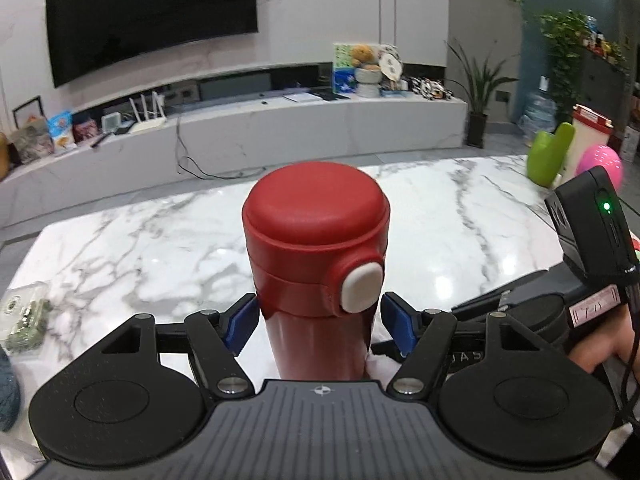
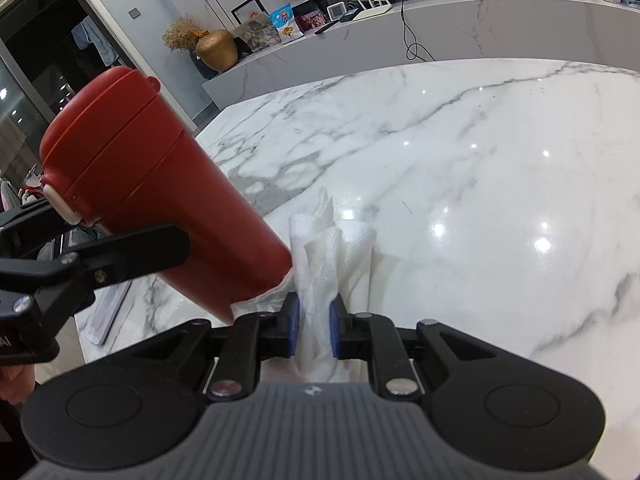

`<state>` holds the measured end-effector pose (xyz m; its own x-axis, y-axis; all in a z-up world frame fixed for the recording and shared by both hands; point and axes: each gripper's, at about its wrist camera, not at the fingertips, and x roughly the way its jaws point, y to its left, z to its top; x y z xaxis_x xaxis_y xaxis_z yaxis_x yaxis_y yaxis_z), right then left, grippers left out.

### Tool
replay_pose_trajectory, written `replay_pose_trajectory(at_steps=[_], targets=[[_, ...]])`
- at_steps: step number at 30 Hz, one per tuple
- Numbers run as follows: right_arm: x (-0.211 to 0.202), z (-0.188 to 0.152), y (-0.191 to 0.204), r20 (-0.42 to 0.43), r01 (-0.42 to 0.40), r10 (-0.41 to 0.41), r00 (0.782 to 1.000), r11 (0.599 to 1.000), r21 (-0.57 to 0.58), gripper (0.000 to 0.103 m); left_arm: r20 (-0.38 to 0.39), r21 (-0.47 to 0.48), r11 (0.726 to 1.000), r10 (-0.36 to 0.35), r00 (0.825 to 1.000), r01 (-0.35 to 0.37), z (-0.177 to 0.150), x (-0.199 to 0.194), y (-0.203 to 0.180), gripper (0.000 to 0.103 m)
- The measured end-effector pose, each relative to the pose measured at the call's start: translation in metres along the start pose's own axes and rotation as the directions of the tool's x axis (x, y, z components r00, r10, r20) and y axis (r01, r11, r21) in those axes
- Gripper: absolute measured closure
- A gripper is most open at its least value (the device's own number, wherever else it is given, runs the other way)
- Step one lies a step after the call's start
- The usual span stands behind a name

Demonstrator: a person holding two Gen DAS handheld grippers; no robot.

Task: Clean container
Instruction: 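Pull the towel in the right gripper back from the red bottle, then rub the towel in the right gripper over the red bottle's lid and side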

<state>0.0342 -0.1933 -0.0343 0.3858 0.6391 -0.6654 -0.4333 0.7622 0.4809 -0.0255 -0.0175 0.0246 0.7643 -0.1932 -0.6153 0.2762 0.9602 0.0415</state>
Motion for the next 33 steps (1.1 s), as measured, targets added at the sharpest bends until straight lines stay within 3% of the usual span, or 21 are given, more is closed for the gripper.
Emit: replay_pose_trajectory(at_steps=[6,12,16,20,23,26,33], targets=[[-0.007,-0.002,0.004,-0.008,0.008,-0.009,1.0,1.0,-0.017,0.085,0.007,0.031,0.999,-0.027,1.0,0.027,0.003,-0.003,0.006,0.04],[-0.013,0.001,0.004,-0.005,0.003,-0.003,1.0,1.0,-0.019,0.085,-0.019,0.112,0.979,-0.172,0.985,0.173,0.009,-0.001,0.029,0.04],[-0.029,0.009,-0.002,0.087,-0.016,0.014,0.996,1.0,0.013,0.085,-0.028,0.148,0.961,-0.231,0.972,0.233,0.007,-0.003,0.035,0.04],[-0.055,0.017,-0.005,0.223,-0.083,0.074,0.972,0.996,0.03,0.085,-0.028,0.154,0.958,-0.239,0.971,0.241,0.006,-0.004,0.032,0.04],[-0.075,0.021,-0.001,0.324,-0.17,0.166,0.932,0.985,-0.017,0.085,-0.027,0.169,0.956,-0.239,0.971,0.24,0.006,-0.004,0.027,0.04],[-0.086,0.022,0.009,0.352,-0.223,0.243,0.904,0.97,-0.097,0.085,-0.026,0.175,0.956,-0.237,0.971,0.237,0.005,-0.004,0.026,0.04],[-0.074,0.02,0.008,0.275,-0.196,0.215,0.937,0.976,-0.097,0.085,-0.025,0.171,0.957,-0.235,0.972,0.236,0.006,-0.003,0.028,0.04]])
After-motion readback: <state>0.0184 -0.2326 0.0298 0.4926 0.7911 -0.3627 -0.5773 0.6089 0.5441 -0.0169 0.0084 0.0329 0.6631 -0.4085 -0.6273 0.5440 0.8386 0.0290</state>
